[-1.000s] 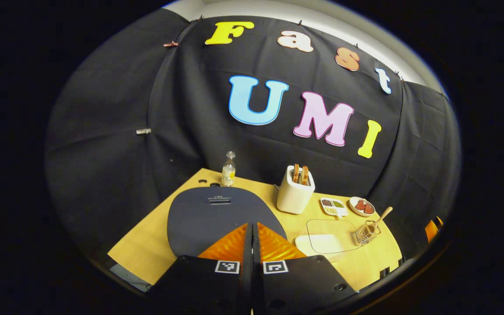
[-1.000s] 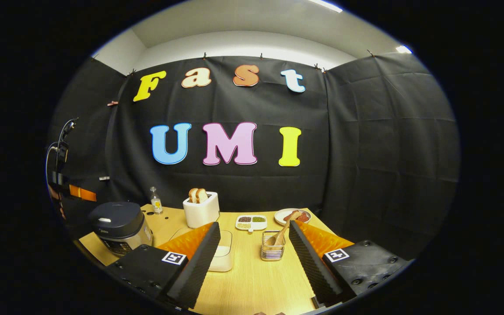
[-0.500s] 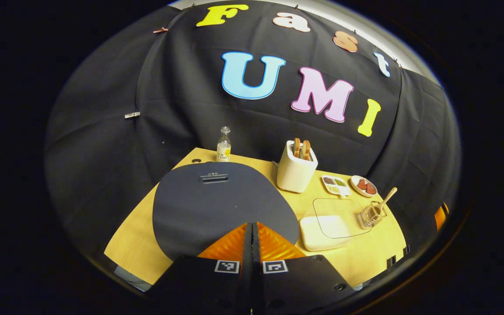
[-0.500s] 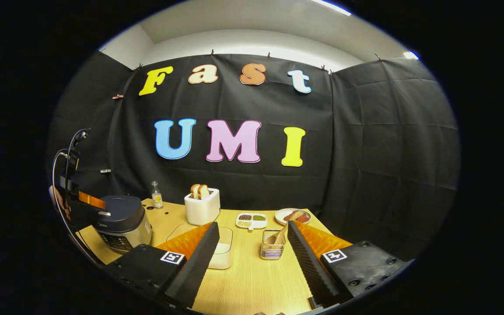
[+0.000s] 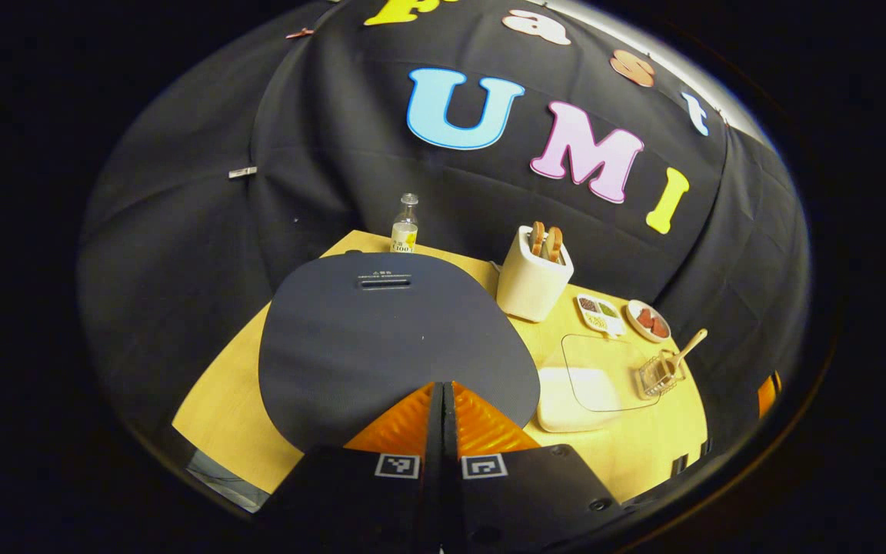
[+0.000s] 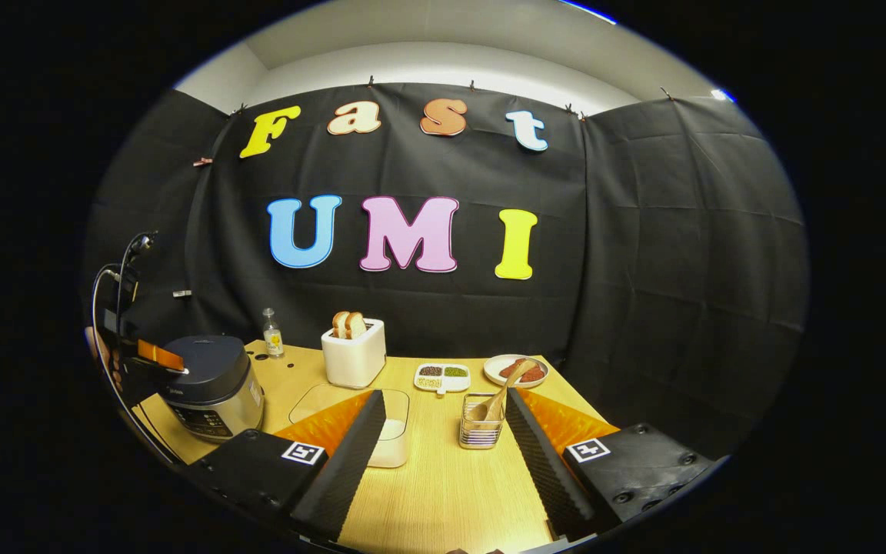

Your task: Close the left gripper, press the button to open the rice cooker; take a wooden spoon from the chopstick holder with the right hand, scoop a spoonful of rice and pour it into the rice cooker, then put the wooden spoon back into the chopstick holder.

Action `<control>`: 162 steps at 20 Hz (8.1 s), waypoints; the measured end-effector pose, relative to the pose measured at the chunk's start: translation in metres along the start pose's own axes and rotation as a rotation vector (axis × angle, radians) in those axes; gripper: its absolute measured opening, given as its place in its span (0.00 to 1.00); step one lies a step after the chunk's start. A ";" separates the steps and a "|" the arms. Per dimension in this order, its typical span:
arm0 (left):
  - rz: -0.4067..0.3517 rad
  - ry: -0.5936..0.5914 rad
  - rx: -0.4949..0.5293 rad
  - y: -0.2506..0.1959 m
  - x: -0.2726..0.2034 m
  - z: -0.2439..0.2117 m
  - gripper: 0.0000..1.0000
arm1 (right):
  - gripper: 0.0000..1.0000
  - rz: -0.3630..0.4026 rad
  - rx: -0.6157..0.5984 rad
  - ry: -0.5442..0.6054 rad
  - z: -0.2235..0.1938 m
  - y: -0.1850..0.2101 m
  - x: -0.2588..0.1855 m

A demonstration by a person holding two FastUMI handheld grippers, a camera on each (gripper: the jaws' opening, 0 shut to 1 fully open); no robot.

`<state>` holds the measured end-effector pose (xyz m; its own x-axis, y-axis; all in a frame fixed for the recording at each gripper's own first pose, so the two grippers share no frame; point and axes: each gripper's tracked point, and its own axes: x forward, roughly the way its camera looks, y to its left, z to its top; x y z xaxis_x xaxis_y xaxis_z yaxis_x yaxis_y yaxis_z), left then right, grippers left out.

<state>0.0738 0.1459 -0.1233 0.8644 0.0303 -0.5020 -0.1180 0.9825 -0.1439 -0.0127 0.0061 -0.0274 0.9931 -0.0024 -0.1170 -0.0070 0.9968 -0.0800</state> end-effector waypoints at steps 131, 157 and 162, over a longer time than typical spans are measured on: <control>-0.020 -0.221 -0.199 -0.005 -0.097 -0.055 0.95 | 0.19 -0.014 0.976 0.527 -0.069 0.119 0.200; 0.099 -0.305 -0.247 0.075 -0.110 -0.036 0.95 | 0.19 0.596 0.595 0.493 0.044 0.406 0.172; 0.112 -0.291 -0.268 0.088 -0.108 -0.041 0.95 | 0.19 0.710 0.318 0.391 0.037 0.448 0.155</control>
<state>-0.0498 0.2211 -0.1173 0.9368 0.2225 -0.2701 -0.3088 0.8888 -0.3388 0.1427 0.4551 -0.0448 0.6545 0.6593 -0.3701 -0.5187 0.7477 0.4146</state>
